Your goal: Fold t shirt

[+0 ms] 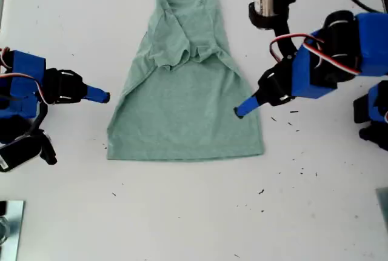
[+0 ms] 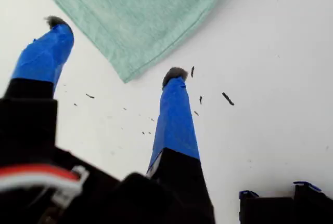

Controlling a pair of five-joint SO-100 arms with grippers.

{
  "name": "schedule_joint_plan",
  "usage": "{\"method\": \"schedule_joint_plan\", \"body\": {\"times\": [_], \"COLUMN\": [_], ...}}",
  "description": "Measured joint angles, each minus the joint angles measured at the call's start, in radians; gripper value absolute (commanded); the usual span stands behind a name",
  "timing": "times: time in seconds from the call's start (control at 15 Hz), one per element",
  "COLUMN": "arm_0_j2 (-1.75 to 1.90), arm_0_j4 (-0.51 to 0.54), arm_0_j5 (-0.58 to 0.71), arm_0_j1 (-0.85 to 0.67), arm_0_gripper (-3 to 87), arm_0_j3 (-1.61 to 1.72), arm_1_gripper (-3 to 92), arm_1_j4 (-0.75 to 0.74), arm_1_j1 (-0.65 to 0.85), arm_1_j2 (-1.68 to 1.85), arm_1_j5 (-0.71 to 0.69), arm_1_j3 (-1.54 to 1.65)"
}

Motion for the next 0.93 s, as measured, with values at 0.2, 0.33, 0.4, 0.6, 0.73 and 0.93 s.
{"method": "schedule_joint_plan", "body": {"times": [0.2, 0.33, 0.4, 0.6, 0.73, 0.93], "arm_0_j2": [0.0, 0.0, 0.0, 0.0, 0.0, 0.0], "arm_0_j4": [0.0, 0.0, 0.0, 0.0, 0.0, 0.0], "arm_0_j5": [0.0, 0.0, 0.0, 0.0, 0.0, 0.0], "arm_0_j1": [0.005, 0.015, 0.017, 0.029, 0.034, 0.034], "arm_0_gripper": [-0.2, -0.2, -0.2, -0.2, -0.2, -0.2], "arm_0_j3": [0.0, 0.0, 0.0, 0.0, 0.0, 0.0], "arm_1_gripper": [35.7, 33.9, 32.9, 24.8, -0.7, -0.6], "arm_1_j4": [0.005, -0.078, -0.17, -0.482, -0.578, -0.621], "arm_1_j1": [-0.005, -0.018, -0.025, -0.034, -0.046, -0.058], "arm_1_j2": [-0.041, -0.061, -0.074, -0.135, -0.233, -0.276], "arm_1_j5": [0.0, 0.011, 0.028, 0.08, 0.095, 0.103], "arm_1_j3": [-0.003, 0.092, 0.193, 0.446, 0.468, 0.449]}}
